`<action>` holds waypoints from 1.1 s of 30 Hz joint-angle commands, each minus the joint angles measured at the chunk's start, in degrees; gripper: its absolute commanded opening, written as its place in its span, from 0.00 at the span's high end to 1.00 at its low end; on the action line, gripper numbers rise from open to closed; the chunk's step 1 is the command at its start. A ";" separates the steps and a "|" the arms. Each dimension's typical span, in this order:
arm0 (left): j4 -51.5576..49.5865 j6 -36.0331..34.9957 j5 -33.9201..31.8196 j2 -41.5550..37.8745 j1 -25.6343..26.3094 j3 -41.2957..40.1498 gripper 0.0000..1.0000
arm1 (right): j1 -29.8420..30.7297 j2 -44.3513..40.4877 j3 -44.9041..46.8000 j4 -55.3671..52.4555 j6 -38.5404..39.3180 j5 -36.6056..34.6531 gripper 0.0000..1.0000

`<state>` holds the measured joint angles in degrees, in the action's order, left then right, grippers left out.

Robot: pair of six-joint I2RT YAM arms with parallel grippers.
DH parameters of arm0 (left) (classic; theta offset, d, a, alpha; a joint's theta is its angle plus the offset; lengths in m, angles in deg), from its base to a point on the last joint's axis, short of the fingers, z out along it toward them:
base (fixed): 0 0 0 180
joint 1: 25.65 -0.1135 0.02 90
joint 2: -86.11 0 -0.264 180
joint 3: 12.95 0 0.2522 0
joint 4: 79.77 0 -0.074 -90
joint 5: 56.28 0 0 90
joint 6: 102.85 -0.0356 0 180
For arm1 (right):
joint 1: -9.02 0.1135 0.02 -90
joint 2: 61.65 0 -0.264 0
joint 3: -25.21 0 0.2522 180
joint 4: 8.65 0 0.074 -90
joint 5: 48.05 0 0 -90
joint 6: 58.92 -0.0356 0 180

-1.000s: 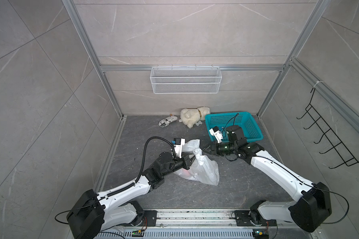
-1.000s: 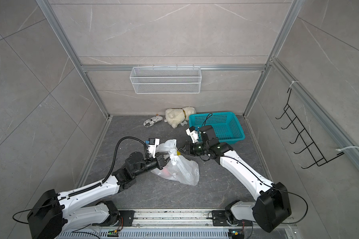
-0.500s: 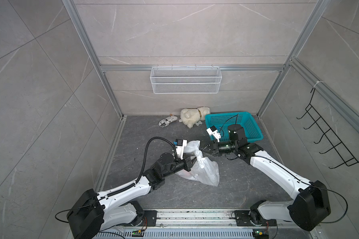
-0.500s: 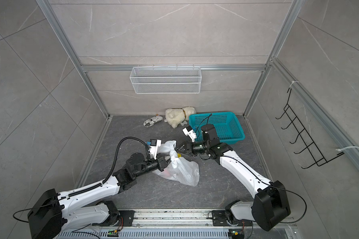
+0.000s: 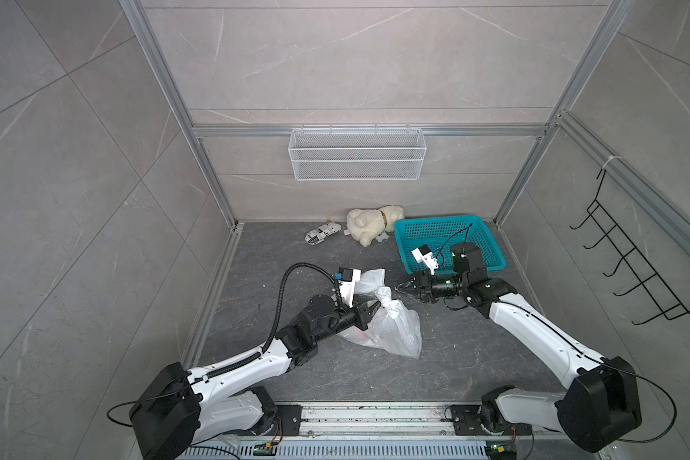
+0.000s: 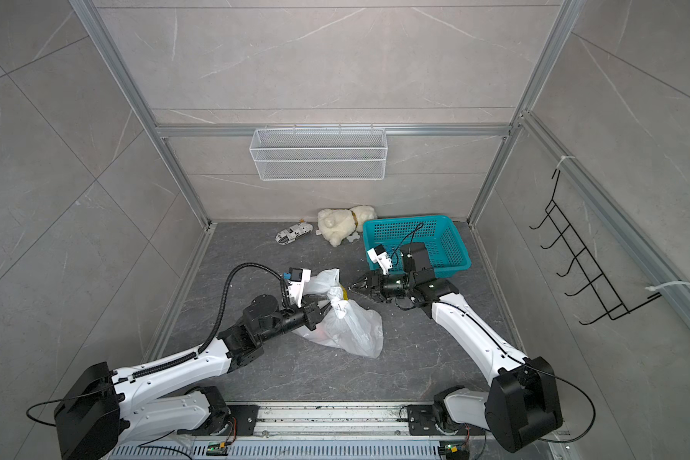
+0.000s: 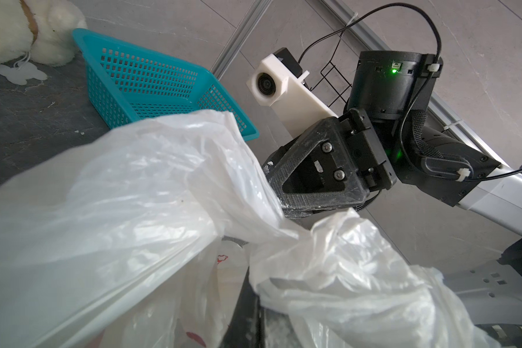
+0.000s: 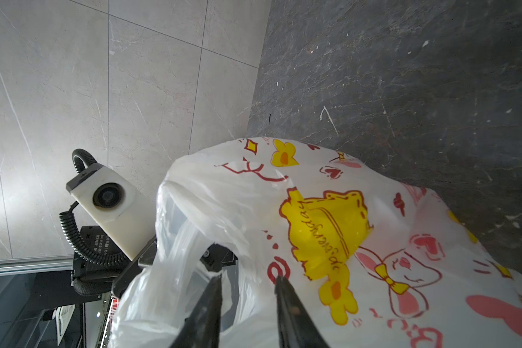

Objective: Place the peach into a plastic bag & tie a knot
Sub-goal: Tie the plastic bag at the center of the board.

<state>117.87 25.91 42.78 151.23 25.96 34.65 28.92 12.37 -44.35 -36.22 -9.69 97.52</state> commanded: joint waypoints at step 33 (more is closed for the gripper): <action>8.51 -3.43 -1.49 4.04 2.15 2.76 1.00 | 3.39 1.48 2.64 3.59 -1.55 7.89 0.68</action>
<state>122.09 23.97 41.40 155.12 27.73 34.72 31.89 13.27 -42.38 -34.40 -10.17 104.41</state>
